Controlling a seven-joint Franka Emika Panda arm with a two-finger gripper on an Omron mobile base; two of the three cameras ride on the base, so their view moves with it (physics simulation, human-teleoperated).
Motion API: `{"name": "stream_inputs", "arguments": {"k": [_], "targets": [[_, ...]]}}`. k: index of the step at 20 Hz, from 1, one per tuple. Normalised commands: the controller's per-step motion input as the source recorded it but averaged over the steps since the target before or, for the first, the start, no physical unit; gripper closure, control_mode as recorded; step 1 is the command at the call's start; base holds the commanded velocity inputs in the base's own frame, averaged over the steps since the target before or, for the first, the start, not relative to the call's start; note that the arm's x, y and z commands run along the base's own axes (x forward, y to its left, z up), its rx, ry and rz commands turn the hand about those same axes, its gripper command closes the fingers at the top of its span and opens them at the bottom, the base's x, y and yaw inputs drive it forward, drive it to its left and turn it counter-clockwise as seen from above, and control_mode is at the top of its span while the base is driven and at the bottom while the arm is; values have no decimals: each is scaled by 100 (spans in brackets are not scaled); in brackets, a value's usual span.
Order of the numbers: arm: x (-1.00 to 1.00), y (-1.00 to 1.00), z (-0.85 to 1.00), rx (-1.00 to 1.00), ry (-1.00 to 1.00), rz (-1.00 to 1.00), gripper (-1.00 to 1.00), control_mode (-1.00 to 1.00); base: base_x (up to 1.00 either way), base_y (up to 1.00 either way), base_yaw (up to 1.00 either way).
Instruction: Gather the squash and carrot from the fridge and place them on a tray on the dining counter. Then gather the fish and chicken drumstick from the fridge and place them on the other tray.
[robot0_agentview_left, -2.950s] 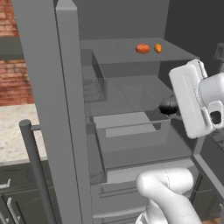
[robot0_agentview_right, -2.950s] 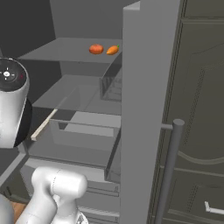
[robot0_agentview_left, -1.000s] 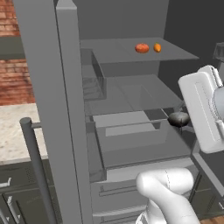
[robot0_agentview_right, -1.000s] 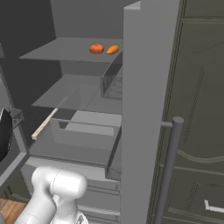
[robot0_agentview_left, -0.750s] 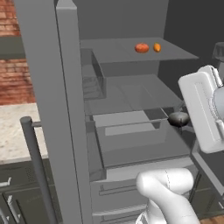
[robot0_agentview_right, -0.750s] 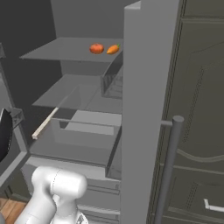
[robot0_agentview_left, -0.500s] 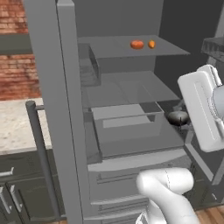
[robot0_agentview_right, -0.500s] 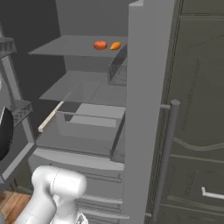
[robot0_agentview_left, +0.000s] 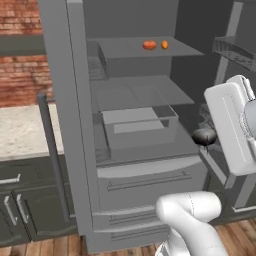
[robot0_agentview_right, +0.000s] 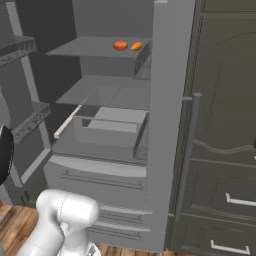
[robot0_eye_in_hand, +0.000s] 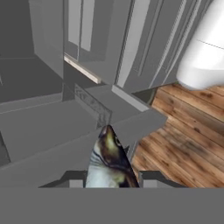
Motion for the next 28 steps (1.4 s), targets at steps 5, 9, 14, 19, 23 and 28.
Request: {"name": "stream_inputs", "arguments": {"k": [5, 9, 14, 19, 23, 28], "targets": [[0, 0, 0, 0, 0, 0, 100, 100, -43, 0, -2], [0, 0, 0, 0, 0, 0, 100, 100, -57, -3, -2], [0, 0, 0, 0, 0, 0, 100, 100, -55, -34, 0], [0, 0, 0, 0, 0, 0, 100, 100, -53, -62, 3], [0, 0, 0, 0, 0, 0, 100, 100, -67, -57, 5], [0, 0, 0, 0, 0, 0, 100, 100, -72, -48, 8]]}}
